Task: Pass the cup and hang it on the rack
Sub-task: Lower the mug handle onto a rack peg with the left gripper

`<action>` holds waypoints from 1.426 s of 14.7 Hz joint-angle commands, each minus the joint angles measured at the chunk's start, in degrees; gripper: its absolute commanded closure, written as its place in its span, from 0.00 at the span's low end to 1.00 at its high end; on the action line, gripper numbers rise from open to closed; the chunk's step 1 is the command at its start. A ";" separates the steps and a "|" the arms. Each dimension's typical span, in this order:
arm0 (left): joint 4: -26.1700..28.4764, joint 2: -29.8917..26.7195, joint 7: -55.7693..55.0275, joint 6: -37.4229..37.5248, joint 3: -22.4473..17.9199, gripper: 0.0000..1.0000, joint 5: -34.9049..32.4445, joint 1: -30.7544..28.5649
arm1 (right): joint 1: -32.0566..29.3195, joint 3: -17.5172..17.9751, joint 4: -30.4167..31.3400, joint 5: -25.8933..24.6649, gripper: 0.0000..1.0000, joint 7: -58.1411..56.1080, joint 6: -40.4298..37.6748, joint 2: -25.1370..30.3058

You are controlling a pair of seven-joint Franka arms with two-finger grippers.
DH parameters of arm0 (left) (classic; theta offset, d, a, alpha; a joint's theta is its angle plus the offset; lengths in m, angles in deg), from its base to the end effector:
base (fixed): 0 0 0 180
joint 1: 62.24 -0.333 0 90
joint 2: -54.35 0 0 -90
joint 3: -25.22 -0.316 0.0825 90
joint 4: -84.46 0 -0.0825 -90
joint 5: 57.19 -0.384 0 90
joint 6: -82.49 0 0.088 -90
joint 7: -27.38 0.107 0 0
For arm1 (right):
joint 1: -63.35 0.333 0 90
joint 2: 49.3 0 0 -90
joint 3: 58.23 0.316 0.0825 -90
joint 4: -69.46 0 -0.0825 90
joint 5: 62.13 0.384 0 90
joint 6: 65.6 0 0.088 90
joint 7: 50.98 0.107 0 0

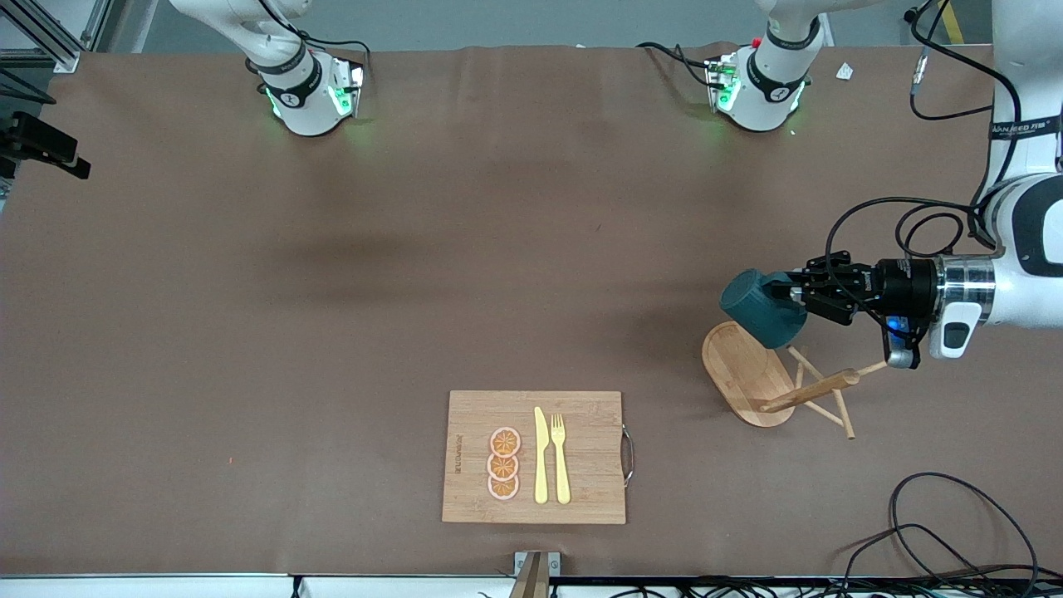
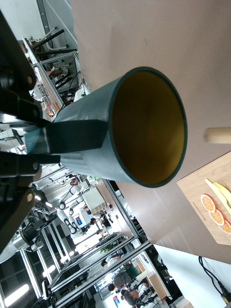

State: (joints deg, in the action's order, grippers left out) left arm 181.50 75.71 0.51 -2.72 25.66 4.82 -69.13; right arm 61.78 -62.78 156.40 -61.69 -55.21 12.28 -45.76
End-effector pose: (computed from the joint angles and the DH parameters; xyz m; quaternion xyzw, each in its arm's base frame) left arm 0.6202 -0.0306 0.4030 0.7561 0.3361 -0.3305 0.4540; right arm 0.5092 -0.0552 0.6645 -0.9987 0.0157 0.0475 0.0106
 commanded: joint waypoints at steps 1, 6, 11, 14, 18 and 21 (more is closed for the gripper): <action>-2.20 2.53 2.87 0.92 0.26 1.00 1.01 -1.63 | -0.10 0.25 1.57 0.08 0.00 -0.60 0.43 1.47; -4.14 4.30 3.67 1.97 0.27 1.00 1.10 -3.39 | -0.10 0.25 1.57 -0.18 0.00 -0.69 0.43 1.47; -6.94 8.16 6.30 3.99 0.27 0.99 1.19 -5.41 | -0.27 0.25 1.57 -0.27 0.00 -0.78 0.60 1.47; -8.45 9.57 7.36 4.96 0.27 0.99 1.19 -5.94 | -0.10 0.25 1.48 -0.36 0.00 -0.78 0.61 1.47; -8.54 10.89 8.85 4.96 0.27 0.99 1.19 -6.56 | -0.01 0.34 1.40 -0.79 0.00 -0.78 0.52 1.47; -9.32 11.68 9.38 4.96 0.27 0.93 1.19 -7.09 | -0.01 0.34 1.31 -0.88 0.00 -0.78 0.52 1.47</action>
State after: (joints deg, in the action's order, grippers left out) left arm 174.13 86.21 9.41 0.84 25.71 4.85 -75.34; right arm 61.78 -62.69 156.40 -61.87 -55.33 12.36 -45.76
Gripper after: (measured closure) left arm 0.789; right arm 0.000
